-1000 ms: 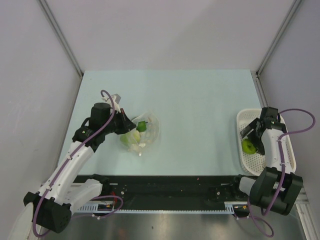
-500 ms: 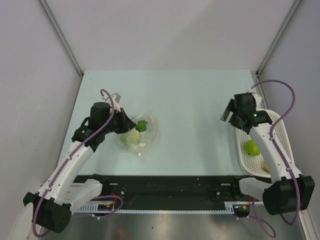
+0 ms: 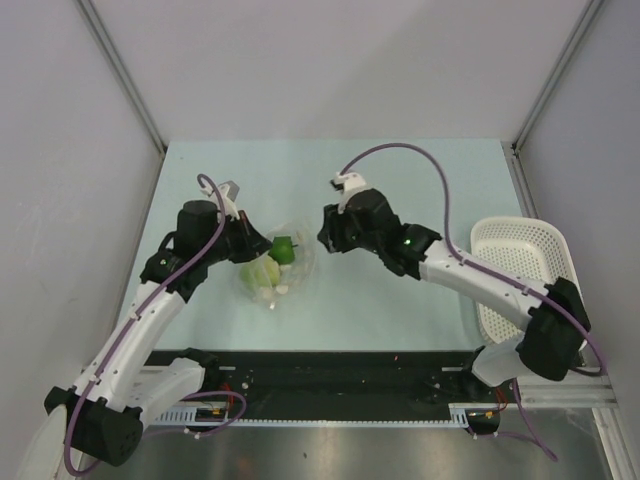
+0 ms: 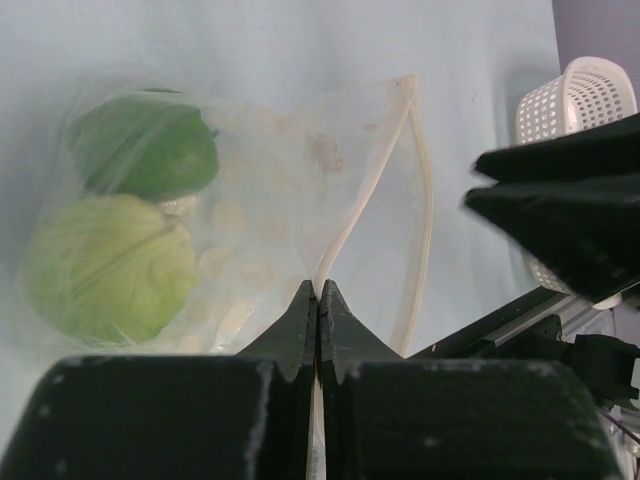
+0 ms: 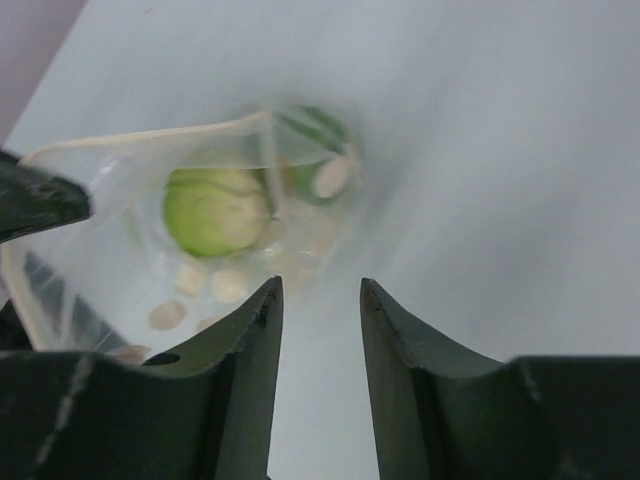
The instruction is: Open the zip-top bag and remove the fake food
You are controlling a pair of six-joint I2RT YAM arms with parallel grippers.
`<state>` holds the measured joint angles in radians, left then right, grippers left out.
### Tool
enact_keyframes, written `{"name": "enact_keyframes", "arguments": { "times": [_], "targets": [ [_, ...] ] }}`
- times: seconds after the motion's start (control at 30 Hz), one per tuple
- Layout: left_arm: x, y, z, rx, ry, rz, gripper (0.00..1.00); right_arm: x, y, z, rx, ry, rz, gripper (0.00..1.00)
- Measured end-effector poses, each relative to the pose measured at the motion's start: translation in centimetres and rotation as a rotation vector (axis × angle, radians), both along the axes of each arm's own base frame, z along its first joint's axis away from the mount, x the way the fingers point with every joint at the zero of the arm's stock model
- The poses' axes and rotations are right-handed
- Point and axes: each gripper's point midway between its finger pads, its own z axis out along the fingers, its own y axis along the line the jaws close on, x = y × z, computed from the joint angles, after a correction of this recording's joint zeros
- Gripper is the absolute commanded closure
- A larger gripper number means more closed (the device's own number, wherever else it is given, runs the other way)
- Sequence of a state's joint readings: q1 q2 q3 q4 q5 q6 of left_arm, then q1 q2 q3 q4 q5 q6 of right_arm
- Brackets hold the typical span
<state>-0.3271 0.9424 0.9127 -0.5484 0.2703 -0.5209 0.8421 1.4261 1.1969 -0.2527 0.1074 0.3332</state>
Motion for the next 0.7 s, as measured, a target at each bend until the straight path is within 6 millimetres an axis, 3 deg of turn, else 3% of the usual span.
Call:
{"name": "enact_keyframes", "arguments": {
  "times": [0.13,0.27,0.5,0.7],
  "targets": [
    [0.2,-0.1,0.8,-0.008,-0.017,0.002,1.0,-2.4,6.4,-1.1,0.045,0.001,0.194,0.73],
    [0.2,-0.2,1.1,-0.02,-0.015,0.001,1.0,-3.9,10.1,-2.1,0.076,0.011,0.304,0.73],
    [0.0,-0.5,1.3,-0.041,-0.006,-0.003,1.0,-3.6,12.6,-4.3,0.064,0.026,0.324,0.8],
    [0.0,-0.5,1.3,-0.041,-0.004,-0.003,1.0,-3.8,11.2,-3.3,-0.005,-0.018,0.271,0.75]
  ]
}}
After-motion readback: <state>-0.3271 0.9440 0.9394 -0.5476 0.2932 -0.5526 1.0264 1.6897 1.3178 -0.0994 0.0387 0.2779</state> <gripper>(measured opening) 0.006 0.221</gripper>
